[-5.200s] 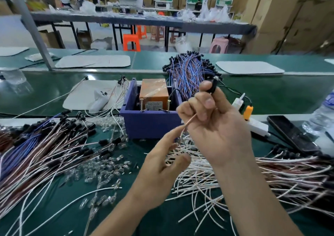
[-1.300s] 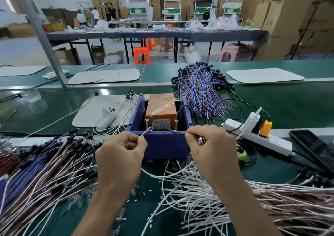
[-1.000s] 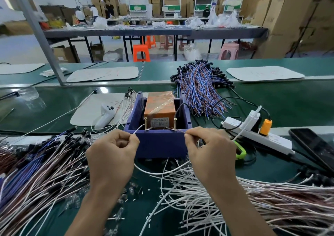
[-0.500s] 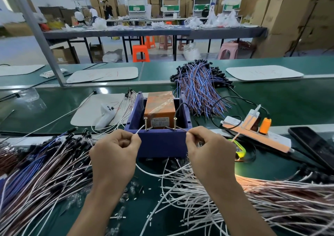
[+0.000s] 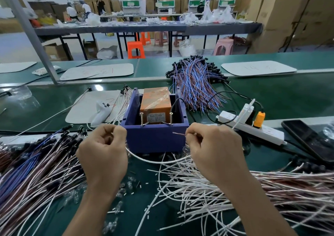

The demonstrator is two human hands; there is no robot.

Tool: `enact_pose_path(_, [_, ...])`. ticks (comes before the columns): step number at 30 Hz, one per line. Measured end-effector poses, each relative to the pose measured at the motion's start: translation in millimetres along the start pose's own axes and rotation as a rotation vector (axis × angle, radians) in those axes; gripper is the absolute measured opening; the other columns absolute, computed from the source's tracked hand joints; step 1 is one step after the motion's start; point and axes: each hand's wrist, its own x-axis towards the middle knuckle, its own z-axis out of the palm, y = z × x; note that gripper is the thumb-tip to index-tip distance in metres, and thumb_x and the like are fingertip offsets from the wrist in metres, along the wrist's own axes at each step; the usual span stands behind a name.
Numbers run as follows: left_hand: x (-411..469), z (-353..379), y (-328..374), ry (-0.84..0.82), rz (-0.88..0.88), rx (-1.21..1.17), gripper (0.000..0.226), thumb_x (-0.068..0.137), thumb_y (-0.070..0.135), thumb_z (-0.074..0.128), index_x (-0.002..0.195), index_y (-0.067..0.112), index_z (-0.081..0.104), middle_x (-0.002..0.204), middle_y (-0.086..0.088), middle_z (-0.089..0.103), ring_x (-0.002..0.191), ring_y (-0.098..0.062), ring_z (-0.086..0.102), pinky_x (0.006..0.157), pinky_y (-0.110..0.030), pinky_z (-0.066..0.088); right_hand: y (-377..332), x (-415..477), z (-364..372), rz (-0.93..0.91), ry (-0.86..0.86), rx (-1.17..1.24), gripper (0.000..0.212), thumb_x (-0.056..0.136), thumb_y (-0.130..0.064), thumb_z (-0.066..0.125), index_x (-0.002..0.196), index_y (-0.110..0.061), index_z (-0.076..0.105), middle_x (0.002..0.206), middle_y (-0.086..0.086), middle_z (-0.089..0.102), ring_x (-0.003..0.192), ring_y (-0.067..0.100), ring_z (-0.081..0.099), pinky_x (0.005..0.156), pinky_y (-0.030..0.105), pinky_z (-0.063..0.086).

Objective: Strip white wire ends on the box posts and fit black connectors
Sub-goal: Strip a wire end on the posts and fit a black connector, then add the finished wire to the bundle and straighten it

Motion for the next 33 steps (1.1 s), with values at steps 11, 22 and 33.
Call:
enact_pose_path(11, [-12.3,-5.5,18.3,-0.216,0.126,0.386,0.041,0.08,0.031,0.075,0.046,0.021,0.053,0.045,0.008,0.052,0.046,-0.007,0.047,0.053,-0.023,0.035,30.3,-44.4,-58.2,-0.074,-0.256,0.038,0.022,0.097,-0.034,0.053,0.076,-0.028,0.05,0.068,-0.014,0.051,0.073,0.006,0.04,0.073,0.02,0.026])
enact_pose_path(22, [-91.4,32.8,56.9,-1.383,-0.076,-0.272,0.025,0.101,0.009,0.06,0.108,0.026,0.078,0.104,0.003,0.078,0.102,-0.014,0.071,0.096,-0.035,0.055,19.5,-84.2,-56.3,-0.093,-0.157,0.034,0.005,0.101,-0.025,0.048,0.099,-0.027,0.044,0.073,-0.007,0.054,0.071,0.016,0.044,0.067,0.029,0.029])
enact_pose_path(33, [-57.3,29.8,49.1,-1.151,0.058,0.082,0.023,0.091,0.029,0.075,0.08,0.05,0.077,0.069,0.014,0.074,0.048,-0.002,0.05,0.048,-0.013,0.039,87.7,-90.7,-93.3,-0.095,-0.282,-0.131,0.013,0.101,-0.016,0.061,0.102,-0.029,0.061,0.07,-0.013,0.063,0.06,0.012,0.049,0.066,0.034,0.047])
